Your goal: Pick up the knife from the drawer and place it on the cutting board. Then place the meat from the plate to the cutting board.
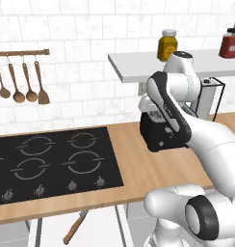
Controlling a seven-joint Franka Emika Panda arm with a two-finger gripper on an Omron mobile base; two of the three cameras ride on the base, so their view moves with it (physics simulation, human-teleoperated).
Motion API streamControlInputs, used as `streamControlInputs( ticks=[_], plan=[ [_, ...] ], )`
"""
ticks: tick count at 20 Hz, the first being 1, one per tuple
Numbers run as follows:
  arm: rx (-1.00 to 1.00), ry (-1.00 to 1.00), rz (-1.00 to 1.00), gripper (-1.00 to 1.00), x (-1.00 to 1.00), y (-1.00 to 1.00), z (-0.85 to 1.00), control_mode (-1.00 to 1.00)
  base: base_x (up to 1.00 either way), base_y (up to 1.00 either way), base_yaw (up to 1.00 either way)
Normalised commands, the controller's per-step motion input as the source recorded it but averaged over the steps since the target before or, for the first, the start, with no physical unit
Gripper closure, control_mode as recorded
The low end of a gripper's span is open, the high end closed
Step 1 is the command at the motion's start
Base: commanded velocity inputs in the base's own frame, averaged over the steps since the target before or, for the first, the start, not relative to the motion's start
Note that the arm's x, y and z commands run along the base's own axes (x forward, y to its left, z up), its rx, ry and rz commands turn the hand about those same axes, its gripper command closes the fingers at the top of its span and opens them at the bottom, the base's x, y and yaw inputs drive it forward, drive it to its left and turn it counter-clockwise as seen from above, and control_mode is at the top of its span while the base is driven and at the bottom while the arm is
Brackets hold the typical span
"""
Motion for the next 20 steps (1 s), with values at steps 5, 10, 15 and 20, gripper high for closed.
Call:
streamControlInputs(
  ticks=[5, 10, 15, 20],
  plan=[
    [0.00, 0.00, 0.01, -1.00, -0.51, -0.06, -0.22, -1.00, 0.00, 0.00, 0.00],
    [0.00, 0.00, 0.00, -1.00, 0.00, 0.00, 0.00, 1.00, -0.39, -0.34, 0.24],
    [0.00, 0.00, 0.00, -1.00, 0.00, 0.00, 0.00, 1.00, -0.59, -0.47, 0.71],
    [0.00, 0.00, 0.00, -1.00, 0.00, 0.00, 0.00, 1.00, -0.43, -0.12, 0.89]
  ],
)
